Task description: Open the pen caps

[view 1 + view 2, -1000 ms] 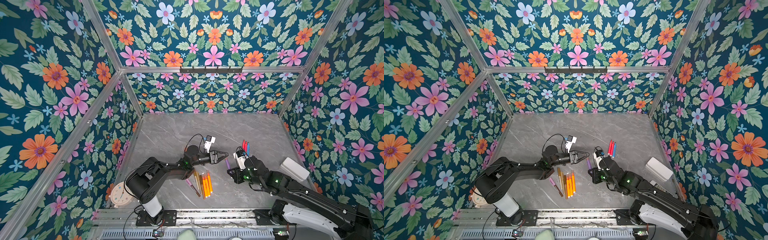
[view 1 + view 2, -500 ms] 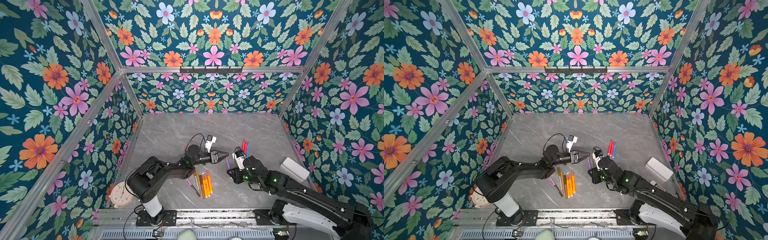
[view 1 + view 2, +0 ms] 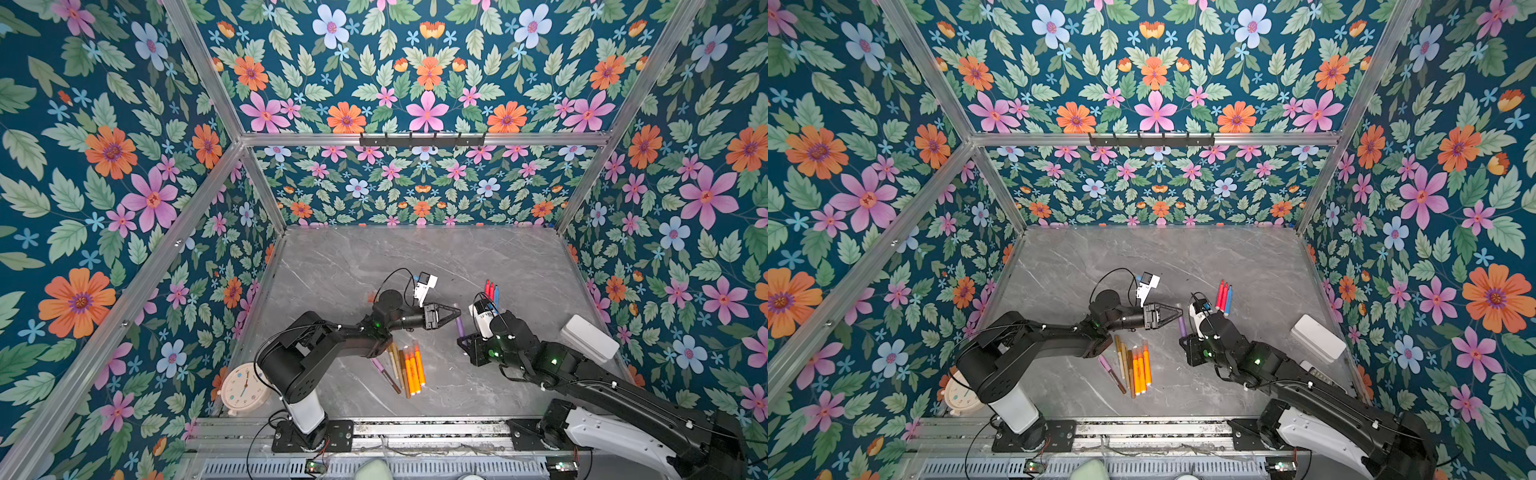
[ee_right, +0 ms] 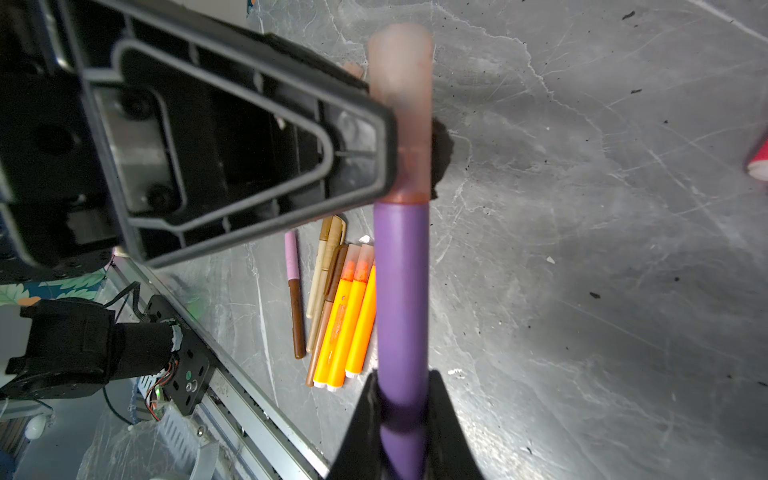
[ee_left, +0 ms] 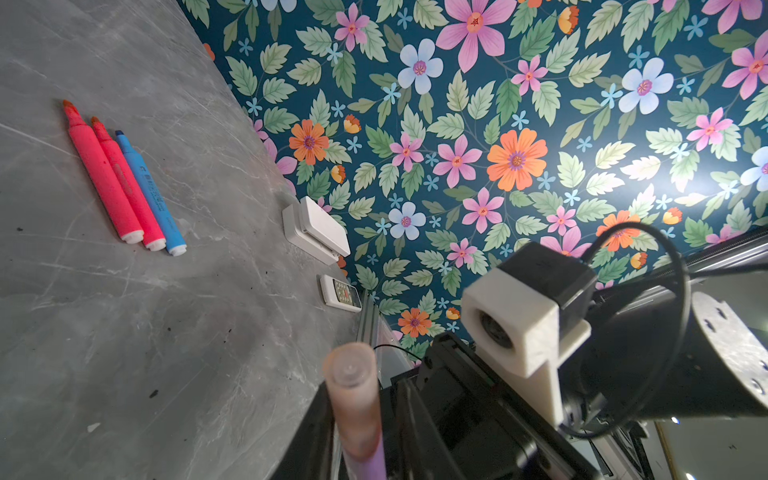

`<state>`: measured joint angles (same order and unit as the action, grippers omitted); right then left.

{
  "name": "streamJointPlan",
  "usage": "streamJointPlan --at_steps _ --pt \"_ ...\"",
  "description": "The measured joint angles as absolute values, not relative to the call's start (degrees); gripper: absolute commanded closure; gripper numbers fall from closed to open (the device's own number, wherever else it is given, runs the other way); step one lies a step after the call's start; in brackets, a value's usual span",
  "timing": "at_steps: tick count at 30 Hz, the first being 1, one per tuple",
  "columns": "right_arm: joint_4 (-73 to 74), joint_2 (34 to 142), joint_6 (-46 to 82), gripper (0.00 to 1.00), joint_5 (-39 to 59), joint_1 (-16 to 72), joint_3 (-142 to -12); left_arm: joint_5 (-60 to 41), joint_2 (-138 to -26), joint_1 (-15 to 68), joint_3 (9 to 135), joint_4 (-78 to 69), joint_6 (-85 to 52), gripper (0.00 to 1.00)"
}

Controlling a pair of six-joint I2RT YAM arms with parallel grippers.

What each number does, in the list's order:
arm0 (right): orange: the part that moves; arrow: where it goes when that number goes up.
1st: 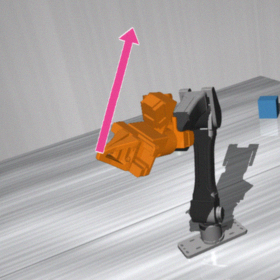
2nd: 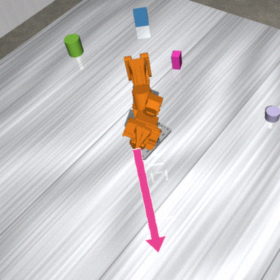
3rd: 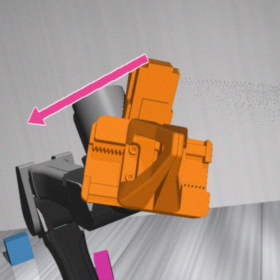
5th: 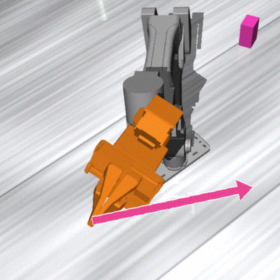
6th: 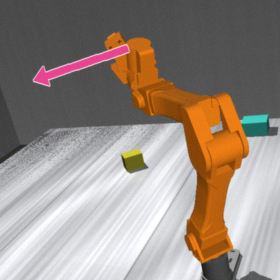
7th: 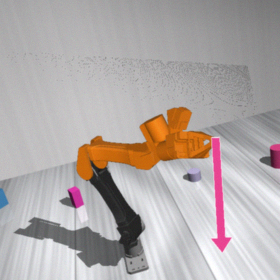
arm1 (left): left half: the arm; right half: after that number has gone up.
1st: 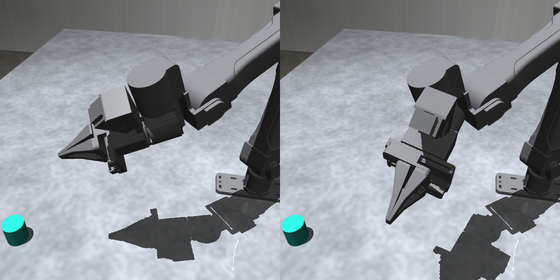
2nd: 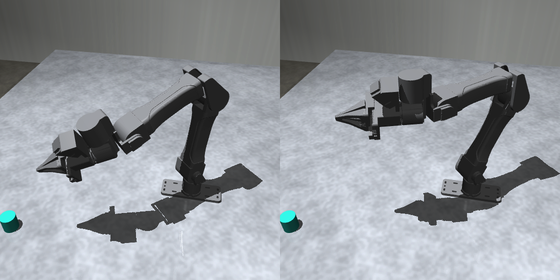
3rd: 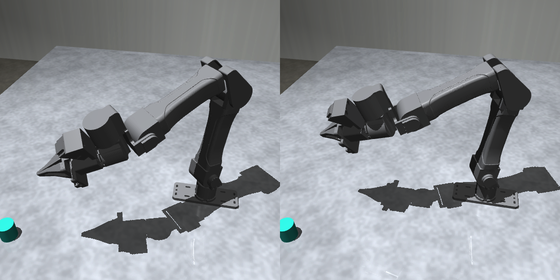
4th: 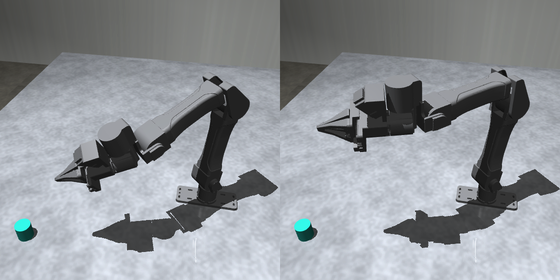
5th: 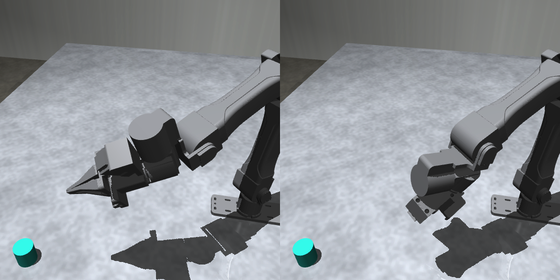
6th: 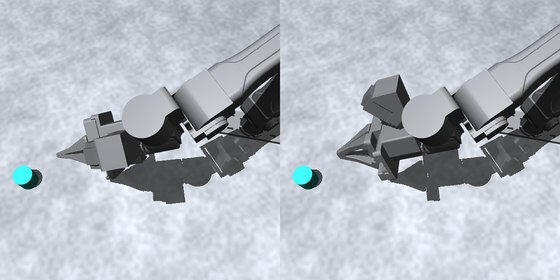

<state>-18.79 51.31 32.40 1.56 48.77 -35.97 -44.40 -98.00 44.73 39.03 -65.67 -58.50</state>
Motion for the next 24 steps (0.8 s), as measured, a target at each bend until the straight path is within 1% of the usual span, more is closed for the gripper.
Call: streamJointPlan --at_steps 2,4,5,7,8,9,10,14,19,24 --pt "-18.2 51.3 32.4 1.0 1.6 48.7 -35.7 -44.4 -98.0 44.7 39.1 -65.7 -58.5 0.72" --pt "-17.3 51.5 32.4 1.0 2.0 48.7 -35.2 -44.3 -98.0 44.7 39.3 -65.5 -58.5 0.79" --pt "-16.7 51.7 32.4 1.0 2.3 48.7 -34.9 -44.1 -97.9 44.7 39.3 -65.0 -58.2 0.81" --pt "-15.5 52.4 32.6 1.0 2.9 48.6 -34.4 -43.7 -97.4 44.7 39.4 -63.0 -57.6 0.87" --pt "-15.0 52.8 32.8 1.0 3.2 48.6 -34.3 -43.5 -97.1 44.7 39.4 -62.4 -57.1 0.91" --pt "-14.5 53.2 32.9 1.0 3.6 48.6 -34.1 -43.5 -96.9 44.7 39.4 -61.6 -56.5 0.98" --pt "-14.0 53.6 33.2 1.0 3.9 48.6 -34.0 -43.5 -96.6 44.7 39.4 -60.8 -56.3 1.0" --pt "-13.3 53.8 34.1 1.0 4.3 48.6 -33.5 -42.8 -95.7 44.7 40.0 -56.8 -54.1 1.0" --pt "-11.0 53.7 34.3 1.0 4.5 48.6 -32.4 -39.2 -92.2 44.7 40.4 -49.5 -50.7 1.0" --pt "-3.7 53.7 35.2 1.0 4.2 48.6 -29.3 -38.6 -90.1 42.5 42.2 -42.9 -49.2 1.0"
